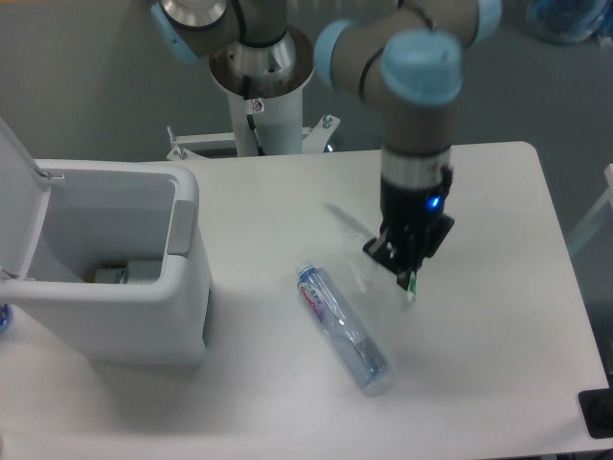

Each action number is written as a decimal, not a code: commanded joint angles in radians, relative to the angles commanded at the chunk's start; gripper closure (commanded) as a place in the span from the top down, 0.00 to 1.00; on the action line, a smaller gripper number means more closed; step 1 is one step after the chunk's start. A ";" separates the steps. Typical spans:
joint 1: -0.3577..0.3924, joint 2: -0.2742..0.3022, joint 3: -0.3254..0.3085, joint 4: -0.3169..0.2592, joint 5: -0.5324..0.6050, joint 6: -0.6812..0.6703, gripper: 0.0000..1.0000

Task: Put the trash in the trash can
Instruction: 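Lift the bag and carry it over the white trash bin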

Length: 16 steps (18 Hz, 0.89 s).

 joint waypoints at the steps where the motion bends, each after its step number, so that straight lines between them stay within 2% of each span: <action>1: -0.001 0.005 0.009 0.003 -0.025 -0.017 0.03; 5: -0.005 0.052 0.052 0.006 -0.163 -0.037 0.03; 9: -0.018 0.136 0.045 0.006 -0.259 -0.042 0.03; 11: -0.060 0.164 0.043 0.008 -0.318 -0.068 0.03; 16: -0.130 0.178 0.040 0.035 -0.410 -0.085 0.03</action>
